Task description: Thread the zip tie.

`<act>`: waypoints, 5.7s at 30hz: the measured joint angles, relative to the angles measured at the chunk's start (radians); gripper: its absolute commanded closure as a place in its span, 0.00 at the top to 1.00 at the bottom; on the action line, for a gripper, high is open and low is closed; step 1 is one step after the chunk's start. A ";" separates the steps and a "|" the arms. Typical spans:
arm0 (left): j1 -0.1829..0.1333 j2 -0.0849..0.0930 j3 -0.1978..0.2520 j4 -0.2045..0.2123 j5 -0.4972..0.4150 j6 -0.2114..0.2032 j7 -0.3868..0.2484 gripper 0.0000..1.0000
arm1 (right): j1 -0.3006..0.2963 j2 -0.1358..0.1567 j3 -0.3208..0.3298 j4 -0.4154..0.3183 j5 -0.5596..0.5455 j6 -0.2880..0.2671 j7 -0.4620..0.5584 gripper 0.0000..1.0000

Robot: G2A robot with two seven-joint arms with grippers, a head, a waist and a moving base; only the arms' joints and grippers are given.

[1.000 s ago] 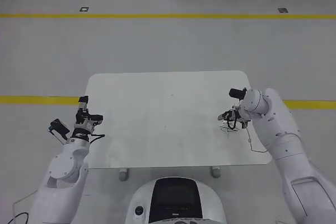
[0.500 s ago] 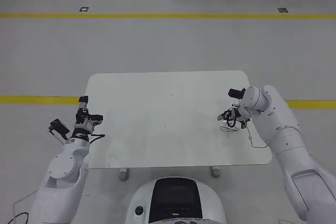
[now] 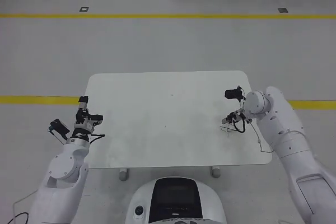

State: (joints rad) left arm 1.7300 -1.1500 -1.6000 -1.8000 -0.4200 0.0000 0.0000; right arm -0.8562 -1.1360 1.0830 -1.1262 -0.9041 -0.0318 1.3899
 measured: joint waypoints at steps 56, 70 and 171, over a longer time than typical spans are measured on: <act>0.000 0.000 0.000 0.000 0.000 0.000 0.000 1.00 | -0.014 0.094 -0.200 -0.111 -0.062 -0.308 -0.100 1.00; 0.000 0.000 0.000 0.000 0.000 0.000 0.000 1.00 | -0.024 0.111 -0.176 -0.113 -0.041 -0.308 -0.148 1.00; 0.000 0.000 0.000 0.000 0.000 0.000 0.000 1.00 | 0.313 0.119 -0.913 0.268 0.345 -0.308 -0.568 0.19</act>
State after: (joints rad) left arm 1.7300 -1.1500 -1.6000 -1.8000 -0.4200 0.0000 0.0000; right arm -0.5427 -1.0170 0.1700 -0.8584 -0.5594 -0.3400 0.8220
